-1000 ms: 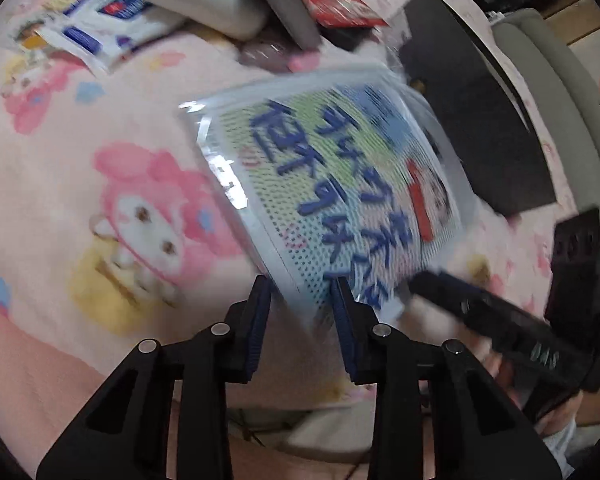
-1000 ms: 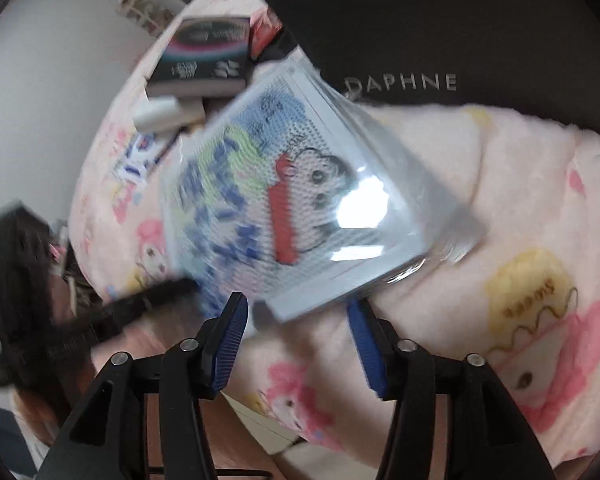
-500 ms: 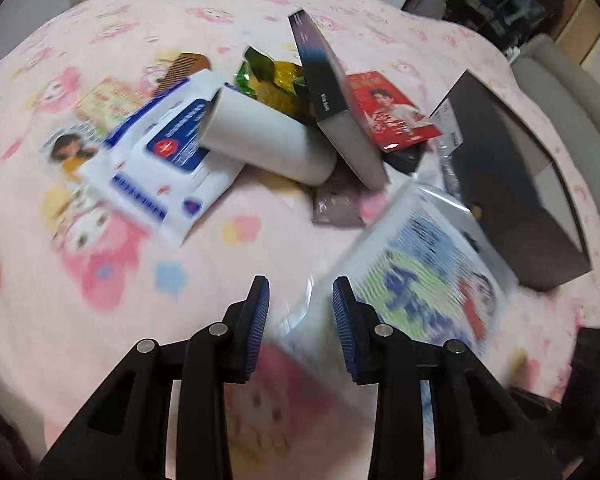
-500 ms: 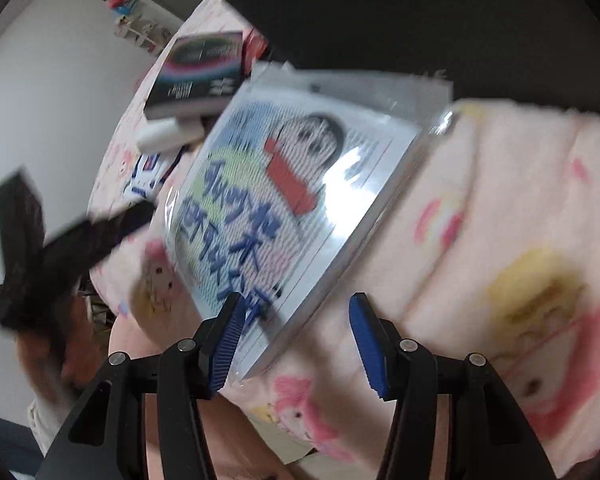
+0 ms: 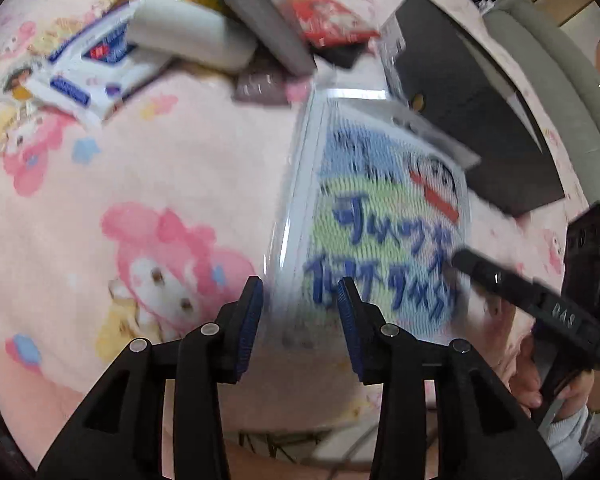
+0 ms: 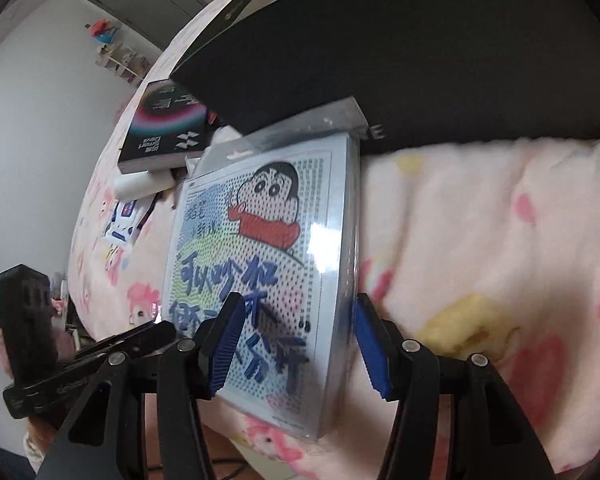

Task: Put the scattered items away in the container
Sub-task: 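Carry the bead-art kit with the left gripper toward the black shoebox, then lower the bead-art kit into the shoebox and open the left gripper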

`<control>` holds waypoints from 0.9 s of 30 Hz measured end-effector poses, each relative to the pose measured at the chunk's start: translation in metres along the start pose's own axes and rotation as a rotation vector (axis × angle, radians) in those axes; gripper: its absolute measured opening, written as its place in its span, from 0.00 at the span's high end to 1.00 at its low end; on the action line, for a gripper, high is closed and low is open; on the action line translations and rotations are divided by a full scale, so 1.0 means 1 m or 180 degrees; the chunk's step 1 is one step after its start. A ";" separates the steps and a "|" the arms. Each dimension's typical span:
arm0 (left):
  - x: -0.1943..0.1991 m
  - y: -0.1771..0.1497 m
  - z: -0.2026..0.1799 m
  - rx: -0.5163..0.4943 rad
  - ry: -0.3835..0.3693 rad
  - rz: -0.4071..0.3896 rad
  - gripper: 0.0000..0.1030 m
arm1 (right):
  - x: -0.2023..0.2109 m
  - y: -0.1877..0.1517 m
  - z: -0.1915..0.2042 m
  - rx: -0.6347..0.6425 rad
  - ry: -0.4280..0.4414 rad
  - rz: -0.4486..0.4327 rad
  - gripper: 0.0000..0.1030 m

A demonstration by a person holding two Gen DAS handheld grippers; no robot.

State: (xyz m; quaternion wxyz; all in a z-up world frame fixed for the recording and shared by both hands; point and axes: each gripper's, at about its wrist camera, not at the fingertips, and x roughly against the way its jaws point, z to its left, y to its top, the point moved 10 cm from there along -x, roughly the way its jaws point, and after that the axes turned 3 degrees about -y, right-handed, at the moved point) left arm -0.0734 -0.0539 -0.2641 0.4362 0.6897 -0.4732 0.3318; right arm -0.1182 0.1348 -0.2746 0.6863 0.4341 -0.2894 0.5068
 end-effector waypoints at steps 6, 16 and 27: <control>-0.011 0.007 -0.007 0.0048 -0.0113 -0.0051 0.59 | -0.012 -0.011 0.008 0.0261 -0.0096 0.0097 0.47; 0.067 -0.002 -0.067 -0.0135 -0.0414 -0.0372 0.59 | 0.071 0.010 0.034 0.0582 -0.0069 -0.0446 0.50; 0.092 0.095 -0.153 -0.0560 -0.0560 -0.0778 0.59 | 0.173 0.090 0.051 0.0838 -0.0033 -0.1227 0.49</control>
